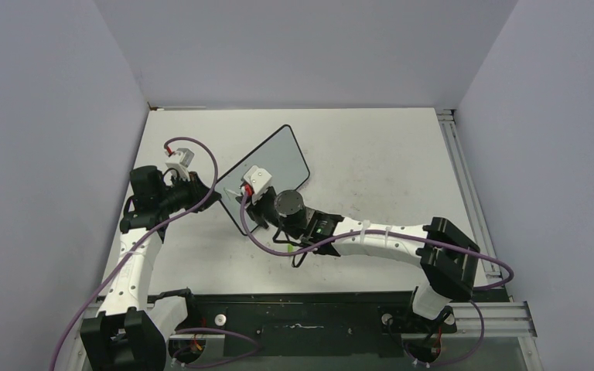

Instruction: Write a sentence on the whiteboard

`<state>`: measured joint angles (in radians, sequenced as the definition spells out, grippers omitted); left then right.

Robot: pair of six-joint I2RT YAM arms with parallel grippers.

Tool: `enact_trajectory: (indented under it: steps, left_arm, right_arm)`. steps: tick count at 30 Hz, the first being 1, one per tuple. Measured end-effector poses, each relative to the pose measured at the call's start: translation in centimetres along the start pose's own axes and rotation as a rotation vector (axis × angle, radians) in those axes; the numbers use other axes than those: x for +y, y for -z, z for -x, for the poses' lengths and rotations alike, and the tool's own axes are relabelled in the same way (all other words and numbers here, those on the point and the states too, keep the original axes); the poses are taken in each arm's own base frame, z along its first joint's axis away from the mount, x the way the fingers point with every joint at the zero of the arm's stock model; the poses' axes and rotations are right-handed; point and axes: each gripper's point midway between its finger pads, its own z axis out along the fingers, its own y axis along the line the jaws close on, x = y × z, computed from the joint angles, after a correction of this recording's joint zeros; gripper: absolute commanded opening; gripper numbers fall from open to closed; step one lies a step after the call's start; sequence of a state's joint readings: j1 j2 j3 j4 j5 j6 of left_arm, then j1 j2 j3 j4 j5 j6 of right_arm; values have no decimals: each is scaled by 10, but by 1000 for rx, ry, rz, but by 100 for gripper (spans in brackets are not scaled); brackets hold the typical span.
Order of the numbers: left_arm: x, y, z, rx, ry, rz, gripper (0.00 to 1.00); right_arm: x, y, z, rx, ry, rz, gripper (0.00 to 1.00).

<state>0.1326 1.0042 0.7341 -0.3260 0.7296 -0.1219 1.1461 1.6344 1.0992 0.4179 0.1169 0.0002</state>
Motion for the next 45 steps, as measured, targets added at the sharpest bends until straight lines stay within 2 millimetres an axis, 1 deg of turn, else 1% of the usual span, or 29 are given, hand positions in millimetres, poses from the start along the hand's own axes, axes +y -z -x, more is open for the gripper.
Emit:
enact_trajectory:
  steps: [7,16,39,45]
  left_arm:
    - [0,0,0,0,0,0,0]
    - [0,0,0,0,0,0,0]
    - [0,0,0,0,0,0,0]
    - [1,0,0,-1,-1,7,0]
  right_arm:
    - [0,-6,14,-37,8,-2,5]
    - [3,-15,-5,0,19,0,5]
    - [-2,-17,-2,-10,16,-9,5]
    - [-3,-22,-6,-6,16,-13,5]
